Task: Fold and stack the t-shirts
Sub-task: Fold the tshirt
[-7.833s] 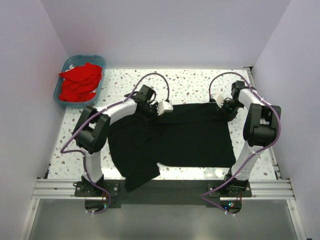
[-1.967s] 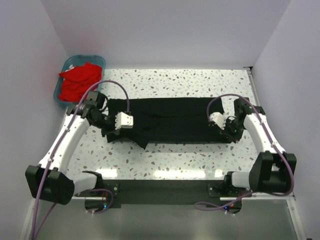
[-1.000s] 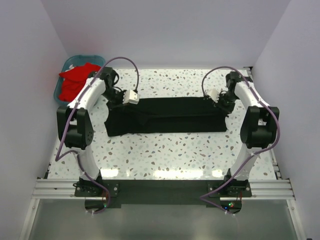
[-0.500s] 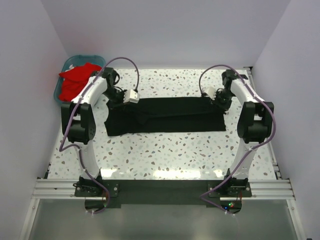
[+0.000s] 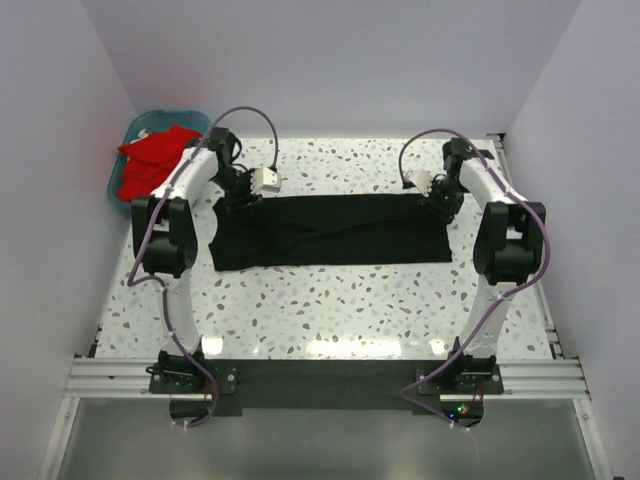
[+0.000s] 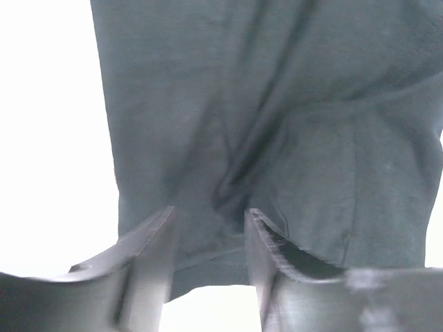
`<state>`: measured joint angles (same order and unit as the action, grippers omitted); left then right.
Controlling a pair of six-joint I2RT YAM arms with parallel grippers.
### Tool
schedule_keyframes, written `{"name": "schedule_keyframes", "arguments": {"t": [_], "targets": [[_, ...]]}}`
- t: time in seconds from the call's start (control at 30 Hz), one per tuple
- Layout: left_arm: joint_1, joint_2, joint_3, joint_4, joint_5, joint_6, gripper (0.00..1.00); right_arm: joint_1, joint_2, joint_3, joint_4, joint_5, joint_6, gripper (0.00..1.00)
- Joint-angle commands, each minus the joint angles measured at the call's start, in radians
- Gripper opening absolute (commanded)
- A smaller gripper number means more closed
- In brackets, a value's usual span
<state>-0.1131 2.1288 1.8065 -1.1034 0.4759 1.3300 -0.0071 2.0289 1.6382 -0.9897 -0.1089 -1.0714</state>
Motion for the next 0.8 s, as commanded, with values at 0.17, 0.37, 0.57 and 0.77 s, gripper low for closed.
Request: {"name": "schedule_keyframes", "arguments": {"t": [0.17, 0.37, 0.57, 0.77], "targets": [[0.113, -0.186, -0.068, 0.008, 0.13, -0.311, 0.68, -0.076, -0.082, 0.051, -0.087, -0.021, 0.26, 0.47], [0.214, -0.292, -0.342, 0.031, 0.174, -0.498, 0.8, -0.145, -0.108, -0.032, -0.178, -0.138, 0.459, 0.45], [0.254, -0.311, -0.463, 0.097, 0.121, -0.571, 0.8, -0.148, -0.119, -0.179, -0.119, -0.166, 0.541, 0.49], [0.267, -0.302, -0.512, 0.129, 0.069, -0.597, 0.81, -0.148, -0.098, -0.238, -0.058, -0.158, 0.591, 0.52]]}}
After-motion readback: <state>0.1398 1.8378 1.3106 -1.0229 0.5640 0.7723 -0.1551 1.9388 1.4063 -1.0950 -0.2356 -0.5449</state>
